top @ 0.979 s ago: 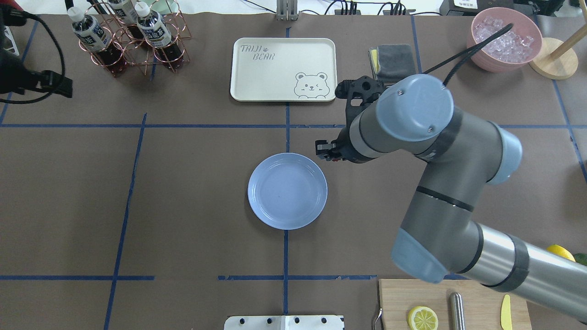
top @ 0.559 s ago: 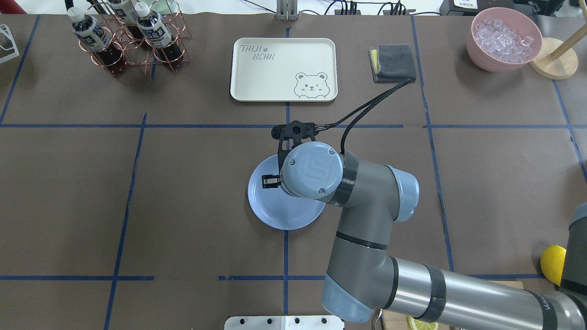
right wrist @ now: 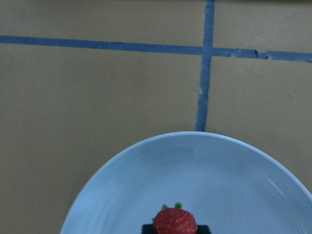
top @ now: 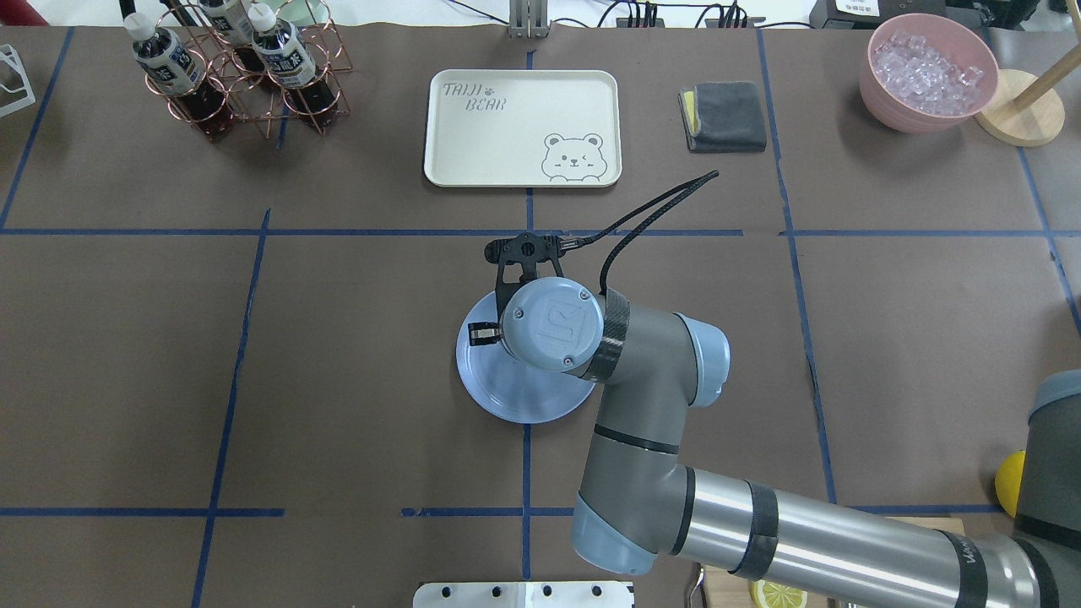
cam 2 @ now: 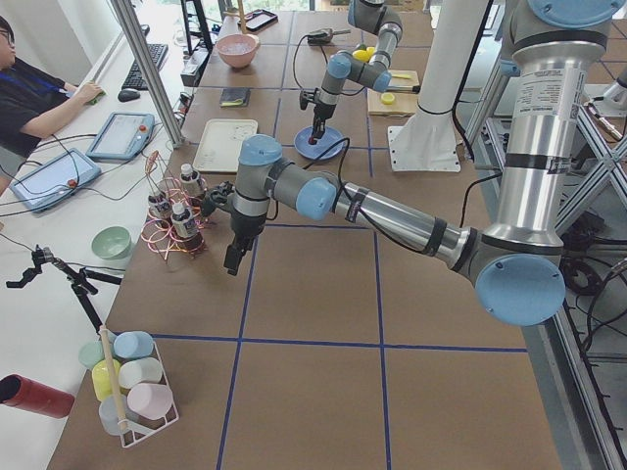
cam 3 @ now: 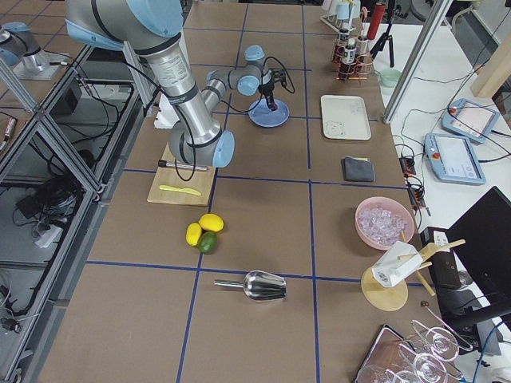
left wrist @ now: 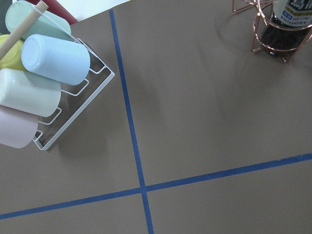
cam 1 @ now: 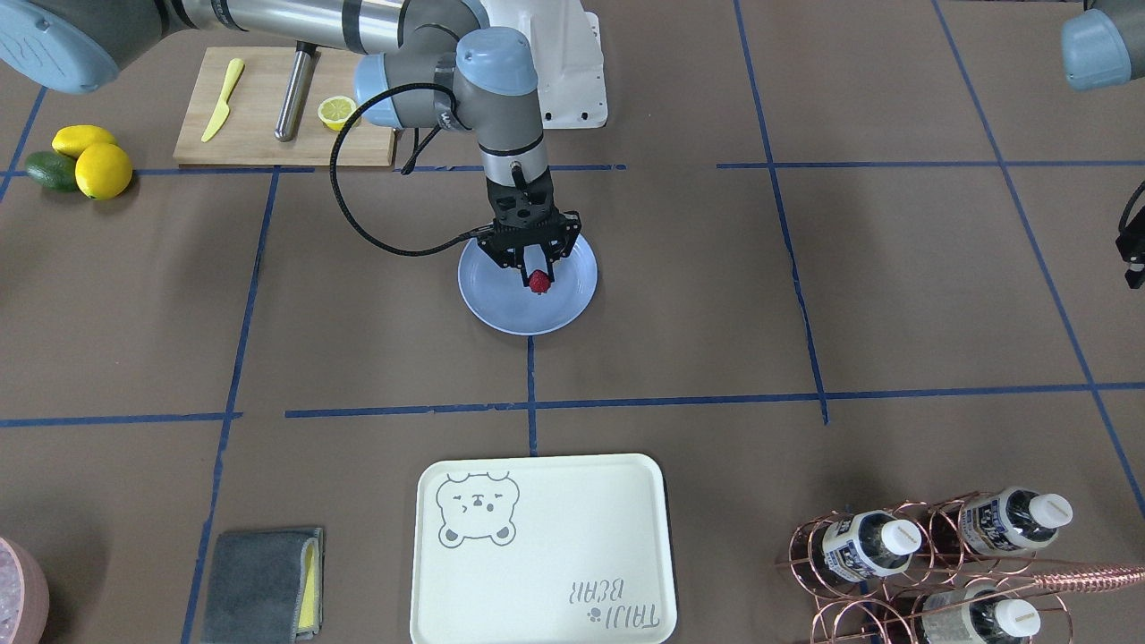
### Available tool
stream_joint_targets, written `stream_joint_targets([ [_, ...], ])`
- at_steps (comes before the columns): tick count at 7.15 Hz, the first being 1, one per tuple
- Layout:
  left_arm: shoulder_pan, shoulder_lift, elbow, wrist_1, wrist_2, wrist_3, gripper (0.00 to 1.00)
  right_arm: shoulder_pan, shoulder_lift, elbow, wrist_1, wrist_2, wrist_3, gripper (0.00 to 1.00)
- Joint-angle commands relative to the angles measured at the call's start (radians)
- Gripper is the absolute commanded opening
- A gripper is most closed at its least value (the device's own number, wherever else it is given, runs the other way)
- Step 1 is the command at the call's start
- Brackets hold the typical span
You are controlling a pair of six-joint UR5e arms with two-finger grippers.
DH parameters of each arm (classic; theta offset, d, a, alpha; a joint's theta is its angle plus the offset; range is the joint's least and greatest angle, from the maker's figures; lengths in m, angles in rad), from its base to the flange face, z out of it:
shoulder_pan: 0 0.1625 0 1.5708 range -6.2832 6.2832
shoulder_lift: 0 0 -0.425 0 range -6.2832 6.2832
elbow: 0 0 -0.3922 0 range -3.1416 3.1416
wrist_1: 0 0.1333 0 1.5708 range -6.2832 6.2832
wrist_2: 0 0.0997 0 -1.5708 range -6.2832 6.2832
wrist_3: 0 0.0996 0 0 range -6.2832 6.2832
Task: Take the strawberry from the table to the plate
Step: 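Lower the strawberry onto the plate center and open the right gripper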
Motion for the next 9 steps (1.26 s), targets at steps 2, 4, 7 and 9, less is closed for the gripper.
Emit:
stream_joint_targets([
  [2,-0.013,0.001,0.035,-0.027,0.001,0.022,1.0,-0.008,-0.024,-0.003,-0.002,0.003,-0.001,0.0],
  [4,-0.015,0.001,0.066,-0.061,0.0,0.025,1.0,-0.01,-0.016,0.0,-0.028,0.009,0.0,0.99],
  [7,-0.018,0.003,0.075,-0.062,0.0,0.028,1.0,0.004,-0.007,0.07,-0.121,0.044,-0.004,1.0],
  [9,-0.031,0.007,0.095,-0.062,-0.002,0.051,1.0,0.137,-0.015,0.243,-0.392,0.183,-0.126,1.0],
])
